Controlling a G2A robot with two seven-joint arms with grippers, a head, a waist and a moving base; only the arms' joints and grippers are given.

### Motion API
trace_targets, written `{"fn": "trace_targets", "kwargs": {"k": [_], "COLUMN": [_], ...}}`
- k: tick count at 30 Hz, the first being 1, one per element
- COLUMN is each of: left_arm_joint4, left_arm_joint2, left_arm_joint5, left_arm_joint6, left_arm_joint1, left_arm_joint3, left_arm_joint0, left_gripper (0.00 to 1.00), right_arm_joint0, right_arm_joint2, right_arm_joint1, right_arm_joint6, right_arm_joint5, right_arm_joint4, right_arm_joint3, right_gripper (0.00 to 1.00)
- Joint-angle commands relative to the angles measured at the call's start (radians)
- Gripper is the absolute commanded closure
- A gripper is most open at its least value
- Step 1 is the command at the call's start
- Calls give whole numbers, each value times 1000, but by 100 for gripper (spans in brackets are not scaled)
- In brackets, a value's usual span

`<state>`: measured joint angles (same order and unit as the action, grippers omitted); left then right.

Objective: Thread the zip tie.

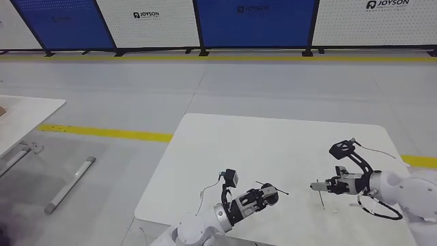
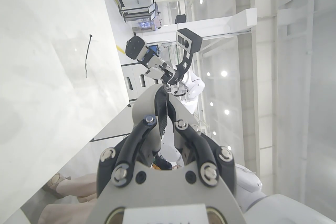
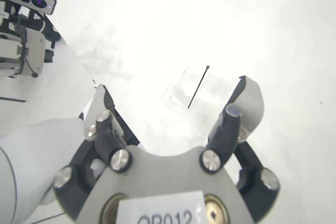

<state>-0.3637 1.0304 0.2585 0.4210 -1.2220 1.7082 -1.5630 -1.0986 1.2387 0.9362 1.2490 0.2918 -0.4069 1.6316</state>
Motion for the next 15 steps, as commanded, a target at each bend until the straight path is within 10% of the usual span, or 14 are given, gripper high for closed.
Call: {"fn": "trace_targets", "kwargs": {"k": [1, 9, 15], "left_arm_joint4": [0, 0, 0], "left_arm_joint2": [0, 0, 0], "left_arm_joint5": [0, 0, 0], "left_arm_joint6": [0, 0, 0], "left_arm_joint1": [0, 0, 0], "left_arm_joint3": [0, 0, 0], "left_arm_joint0": [0, 0, 0], "left_gripper": [100, 100, 100], "right_arm_joint0": [-1, -1, 10], "right_arm_joint2": [2, 2, -48], "right_arm_joint1": [0, 0, 6], "right_arm_joint6": [-1, -1, 18], "right_arm_joint5": [-2, -2, -107], "right_arm_joint4": [-1, -1, -27], "right_arm_joint3": [1, 1, 15], "right_gripper": [0, 0, 0]}}
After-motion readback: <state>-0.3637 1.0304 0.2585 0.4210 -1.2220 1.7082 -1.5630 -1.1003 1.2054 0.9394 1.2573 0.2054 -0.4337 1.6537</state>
